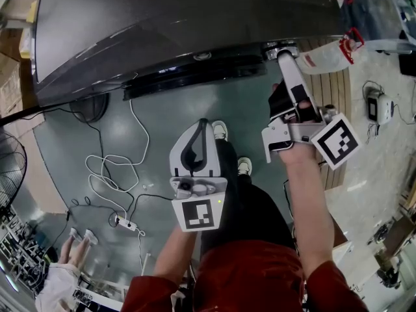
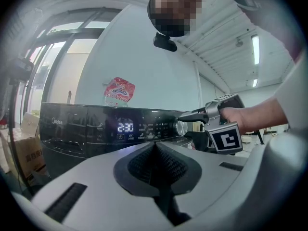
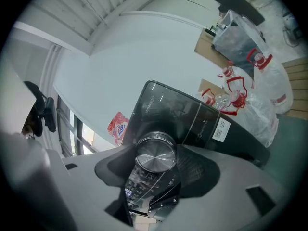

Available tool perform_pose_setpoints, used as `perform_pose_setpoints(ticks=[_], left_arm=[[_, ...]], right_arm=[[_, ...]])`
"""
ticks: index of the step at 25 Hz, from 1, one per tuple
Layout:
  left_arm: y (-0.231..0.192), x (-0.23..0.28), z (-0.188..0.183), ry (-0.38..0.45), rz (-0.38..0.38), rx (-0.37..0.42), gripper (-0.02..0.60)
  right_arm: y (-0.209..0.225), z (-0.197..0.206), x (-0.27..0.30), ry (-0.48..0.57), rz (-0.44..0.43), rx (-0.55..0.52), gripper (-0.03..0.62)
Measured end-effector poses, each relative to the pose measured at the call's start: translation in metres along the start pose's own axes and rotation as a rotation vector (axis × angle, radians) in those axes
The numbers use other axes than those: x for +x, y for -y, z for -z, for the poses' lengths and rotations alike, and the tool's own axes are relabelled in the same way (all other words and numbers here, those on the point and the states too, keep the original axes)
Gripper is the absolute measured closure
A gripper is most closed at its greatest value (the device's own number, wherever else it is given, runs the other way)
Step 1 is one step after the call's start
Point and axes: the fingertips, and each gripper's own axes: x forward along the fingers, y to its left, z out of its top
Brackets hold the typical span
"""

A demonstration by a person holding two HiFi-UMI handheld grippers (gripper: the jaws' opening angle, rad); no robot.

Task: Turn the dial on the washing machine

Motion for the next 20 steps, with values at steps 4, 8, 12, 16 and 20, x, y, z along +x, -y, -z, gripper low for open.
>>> perform_pose_setpoints(ticks=[4,8,12,16,20], left_arm=[[0.0010,0.0019,-0.0033,0.013,0.004,0.003,0.572],[0.0016,0.0020,-0.0023,0.009,0.008,0.006,0.572],[0.0009,0.0013,-0.0005,0.002,0.006,0.006,0.572],[0.0010,0.0011,-0.0008,0.007,0.004,0.006,0.572],[0.0016,0.0011,-0.0013,0.005,0.004,0.005,0.572]], right_arm=[[0.0066,0.0011,-0.0017,0.036,-0.051,0.214,0.321],[0.0105,0.0026,-0.0018,0.077,-0.109,0.405,0.321],[0.0107,0.0023,-0.0015,0.077,-0.115,0.395,0.319],[0.0108,0.0023,-0.0019,0.068,-0.125,0.386,0.318],[0.0099,0.0019,-0.0013,0.070,-0.122,0.380,0.316]])
